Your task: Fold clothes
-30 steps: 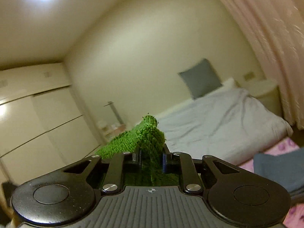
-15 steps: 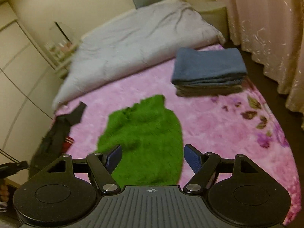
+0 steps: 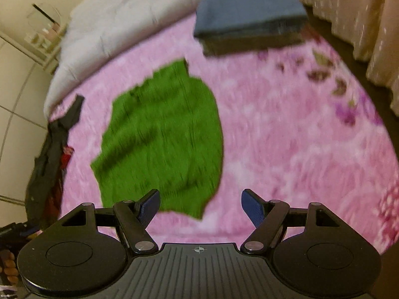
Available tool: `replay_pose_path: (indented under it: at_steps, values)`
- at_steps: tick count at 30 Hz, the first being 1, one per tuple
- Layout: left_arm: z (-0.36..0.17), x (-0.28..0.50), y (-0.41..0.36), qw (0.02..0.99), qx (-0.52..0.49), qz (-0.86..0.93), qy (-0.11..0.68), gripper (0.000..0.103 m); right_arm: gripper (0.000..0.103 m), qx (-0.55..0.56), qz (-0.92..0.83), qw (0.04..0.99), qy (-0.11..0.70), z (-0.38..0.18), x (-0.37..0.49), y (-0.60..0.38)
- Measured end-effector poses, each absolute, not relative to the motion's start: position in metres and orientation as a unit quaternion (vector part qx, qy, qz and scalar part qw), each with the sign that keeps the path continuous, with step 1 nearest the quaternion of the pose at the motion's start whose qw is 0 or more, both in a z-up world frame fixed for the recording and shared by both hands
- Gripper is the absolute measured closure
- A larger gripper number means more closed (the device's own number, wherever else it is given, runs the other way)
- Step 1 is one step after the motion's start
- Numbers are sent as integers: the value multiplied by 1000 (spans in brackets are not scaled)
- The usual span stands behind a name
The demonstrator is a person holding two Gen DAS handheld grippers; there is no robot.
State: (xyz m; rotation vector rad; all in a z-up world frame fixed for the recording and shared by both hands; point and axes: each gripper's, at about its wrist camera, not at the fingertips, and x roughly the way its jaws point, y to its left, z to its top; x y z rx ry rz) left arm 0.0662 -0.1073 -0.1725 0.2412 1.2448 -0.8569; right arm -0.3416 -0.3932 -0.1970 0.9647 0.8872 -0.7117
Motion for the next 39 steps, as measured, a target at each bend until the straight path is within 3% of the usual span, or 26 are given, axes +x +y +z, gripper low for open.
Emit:
replay_pose_path:
  at_steps: [9,15,27,30,33,34,35,39]
  values:
    - [-263,73,-118,672,95,-367,636,60,28,488,-301,689,442,-285,-317,-379]
    - [-329,109,-114,646,-3,-338,684,60,28,614,-303,623,379,-354,-324,-390]
    - [-415,132,-103,586,-212,-278,731,59,29,671,-315,617,265,-418,-321,-396]
    - [-419,130,-108,575,-226,-284,733,59,49,673,-311,621,254,-421,-315,-397]
    - [-420,129,-115,574,-209,-300,733,67,56,672,-308,624,254,-427,-309,-397]
    - [-421,130,-118,575,-196,-306,733,80,82,670,-307,626,255,-429,-307,-397]
    - [-421,131,-119,577,-184,-314,731,91,96,667,-308,627,258,-429,-307,-396]
    - [-383,130,-125,608,-122,-385,684,94,98,654,-308,644,250,-409,-318,-393]
